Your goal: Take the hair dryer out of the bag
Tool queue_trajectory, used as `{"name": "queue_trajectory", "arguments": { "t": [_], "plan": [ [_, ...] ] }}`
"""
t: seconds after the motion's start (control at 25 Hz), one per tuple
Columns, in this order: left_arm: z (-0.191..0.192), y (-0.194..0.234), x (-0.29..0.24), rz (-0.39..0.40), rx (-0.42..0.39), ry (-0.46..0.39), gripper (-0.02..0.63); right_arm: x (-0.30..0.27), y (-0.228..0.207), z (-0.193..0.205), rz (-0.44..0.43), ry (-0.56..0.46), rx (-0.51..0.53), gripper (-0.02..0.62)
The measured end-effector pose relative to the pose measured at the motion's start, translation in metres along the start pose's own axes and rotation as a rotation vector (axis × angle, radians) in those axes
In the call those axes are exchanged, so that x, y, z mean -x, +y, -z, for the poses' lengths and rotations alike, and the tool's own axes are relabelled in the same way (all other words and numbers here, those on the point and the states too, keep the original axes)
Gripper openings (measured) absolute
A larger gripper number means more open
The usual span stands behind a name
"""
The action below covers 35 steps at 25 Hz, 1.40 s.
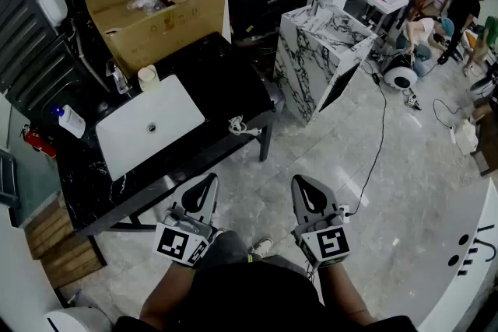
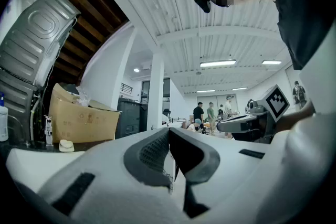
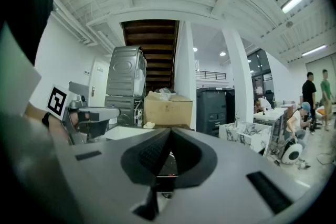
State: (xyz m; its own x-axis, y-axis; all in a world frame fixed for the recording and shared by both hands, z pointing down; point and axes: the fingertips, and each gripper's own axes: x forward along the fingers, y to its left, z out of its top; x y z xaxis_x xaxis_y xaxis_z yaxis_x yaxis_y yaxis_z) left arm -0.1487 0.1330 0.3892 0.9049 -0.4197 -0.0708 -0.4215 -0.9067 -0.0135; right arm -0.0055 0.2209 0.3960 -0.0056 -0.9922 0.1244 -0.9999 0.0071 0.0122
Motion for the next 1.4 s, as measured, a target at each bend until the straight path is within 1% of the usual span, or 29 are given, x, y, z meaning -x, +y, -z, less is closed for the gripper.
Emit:
{"name": "queue_trajectory", "arguments": {
  "t": [0.16, 0.44, 0.56, 0.64, 0.76, 0.92, 1.12, 1.2, 1.28, 1.4],
  "plan": [
    [0.005, -0.002, 0.001, -0.007, 0.000, 0.013, 0.021, 0.001, -0.006, 0.013, 0.000, -0.007, 0.008, 0.012],
    [0.018, 0.005, -0.009, -0.020, 0.012, 0.043, 0.021, -0.014, -0.006, 0.021, -0.043, 0.016, -0.030, 0.012],
    [0.033, 0.007, -0.024, -0.001, 0.036, 0.063, 0.021, -0.022, -0.014, 0.024, -0.042, 0.010, -0.016, 0.012],
    [0.040, 0.008, -0.040, 0.016, 0.051, 0.071, 0.021, -0.028, -0.022, 0.026, -0.032, 0.040, 0.009, 0.012],
    [0.038, 0.014, -0.068, 0.035, 0.044, 0.056, 0.021, -0.042, -0.034, 0.027, -0.038, 0.065, 0.036, 0.012],
    [0.039, 0.037, -0.101, 0.030, 0.056, 0.040, 0.021, -0.073, -0.046, 0.023, -0.048, 0.103, 0.104, 0.014],
    [0.049, 0.075, -0.131, 0.003, 0.081, 0.054, 0.021, -0.117, -0.058, 0.021, -0.084, 0.164, 0.152, 0.014],
    [0.053, 0.092, -0.142, -0.003, 0.097, 0.061, 0.021, -0.135, -0.062, 0.020, -0.091, 0.167, 0.178, 0.014],
    [0.058, 0.105, -0.152, 0.003, 0.115, 0.070, 0.021, -0.152, -0.065, 0.019, -0.096, 0.177, 0.191, 0.014],
    [0.069, 0.114, -0.168, 0.043, 0.141, 0.092, 0.021, -0.176, -0.064, 0.017, -0.103, 0.226, 0.187, 0.014]
  ]
}}
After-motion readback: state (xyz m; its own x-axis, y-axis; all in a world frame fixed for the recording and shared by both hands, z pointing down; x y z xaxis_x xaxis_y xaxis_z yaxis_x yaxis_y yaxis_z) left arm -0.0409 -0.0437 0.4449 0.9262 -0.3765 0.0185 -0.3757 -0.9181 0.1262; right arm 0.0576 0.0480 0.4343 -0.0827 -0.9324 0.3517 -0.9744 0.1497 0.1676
